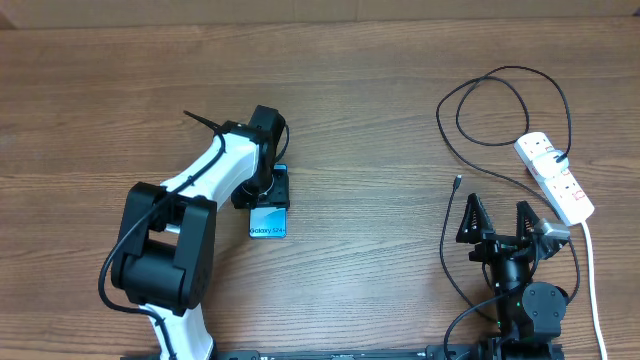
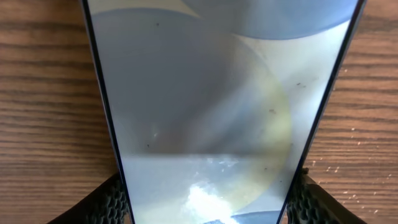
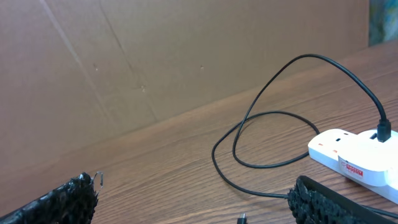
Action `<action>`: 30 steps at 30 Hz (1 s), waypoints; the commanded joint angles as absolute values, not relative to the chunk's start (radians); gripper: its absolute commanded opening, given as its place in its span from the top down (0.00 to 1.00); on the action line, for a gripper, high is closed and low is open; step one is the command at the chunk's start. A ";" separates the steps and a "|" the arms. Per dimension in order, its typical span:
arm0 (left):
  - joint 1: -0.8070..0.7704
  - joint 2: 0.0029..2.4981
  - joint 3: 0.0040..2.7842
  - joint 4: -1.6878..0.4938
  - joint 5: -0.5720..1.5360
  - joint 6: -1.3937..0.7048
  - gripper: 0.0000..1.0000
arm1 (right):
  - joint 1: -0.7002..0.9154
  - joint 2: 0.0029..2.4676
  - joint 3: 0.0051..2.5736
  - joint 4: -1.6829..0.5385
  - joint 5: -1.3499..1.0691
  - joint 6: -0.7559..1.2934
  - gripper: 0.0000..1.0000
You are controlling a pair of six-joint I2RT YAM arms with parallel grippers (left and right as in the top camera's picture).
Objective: Plug charger to phone and switch on socket
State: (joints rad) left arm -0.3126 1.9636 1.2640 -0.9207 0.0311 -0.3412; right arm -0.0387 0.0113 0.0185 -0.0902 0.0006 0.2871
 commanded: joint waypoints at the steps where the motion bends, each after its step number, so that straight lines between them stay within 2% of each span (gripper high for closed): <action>1: -0.315 1.997 1.324 -0.967 0.076 -0.337 0.54 | -0.039 0.007 0.008 -0.084 0.006 0.280 0.00; 12: -0.315 1.997 1.526 -1.132 0.112 -0.340 0.55 | -0.039 0.007 0.008 -0.084 0.006 0.280 0.00; 17: -0.315 1.997 1.619 -1.224 0.222 -0.340 0.53 | -0.039 0.007 0.008 -0.084 0.006 0.280 0.00; 22: -0.314 1.997 1.717 -1.306 0.424 -0.353 0.54 | -0.039 0.007 0.008 -0.084 0.006 0.280 0.00; 30: -0.314 1.997 1.737 -1.304 0.552 -0.400 0.54 | -0.039 0.007 0.008 -0.084 0.007 0.280 0.00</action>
